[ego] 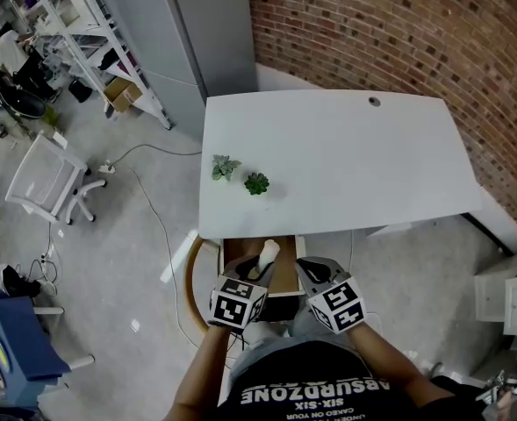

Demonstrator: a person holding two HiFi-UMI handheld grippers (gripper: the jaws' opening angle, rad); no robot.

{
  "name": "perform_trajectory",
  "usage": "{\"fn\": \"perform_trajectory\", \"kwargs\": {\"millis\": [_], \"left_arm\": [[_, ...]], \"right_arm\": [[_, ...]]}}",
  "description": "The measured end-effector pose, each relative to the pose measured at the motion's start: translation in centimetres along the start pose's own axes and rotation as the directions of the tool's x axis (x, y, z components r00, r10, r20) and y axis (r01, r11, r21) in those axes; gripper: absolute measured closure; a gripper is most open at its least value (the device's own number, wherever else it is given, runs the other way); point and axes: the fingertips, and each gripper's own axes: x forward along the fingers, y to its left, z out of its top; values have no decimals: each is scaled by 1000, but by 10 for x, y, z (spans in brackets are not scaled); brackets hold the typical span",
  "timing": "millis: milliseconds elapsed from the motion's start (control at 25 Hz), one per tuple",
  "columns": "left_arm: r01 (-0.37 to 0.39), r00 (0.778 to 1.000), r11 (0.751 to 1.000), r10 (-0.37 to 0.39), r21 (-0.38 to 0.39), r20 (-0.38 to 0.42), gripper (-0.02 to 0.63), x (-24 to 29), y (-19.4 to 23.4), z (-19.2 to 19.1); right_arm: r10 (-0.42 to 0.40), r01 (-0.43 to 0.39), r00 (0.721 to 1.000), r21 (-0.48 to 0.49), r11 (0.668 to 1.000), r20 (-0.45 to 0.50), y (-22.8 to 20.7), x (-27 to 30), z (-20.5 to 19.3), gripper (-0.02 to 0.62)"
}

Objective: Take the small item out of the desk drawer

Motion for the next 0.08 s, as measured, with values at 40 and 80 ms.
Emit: {"fn": "perform_trajectory", "kwargs": {"millis": [40,80], "left_arm": [[1,1000,1000,-1,-1,-1,477,0,0,0],[3,1000,1000,-3,-1,-2,477,0,1,-1]], "right_arm": [[0,0,1000,0,1000,0,0,0,0,598],[1,-1,1000,0,1000,0,1,1,0,598]]}}
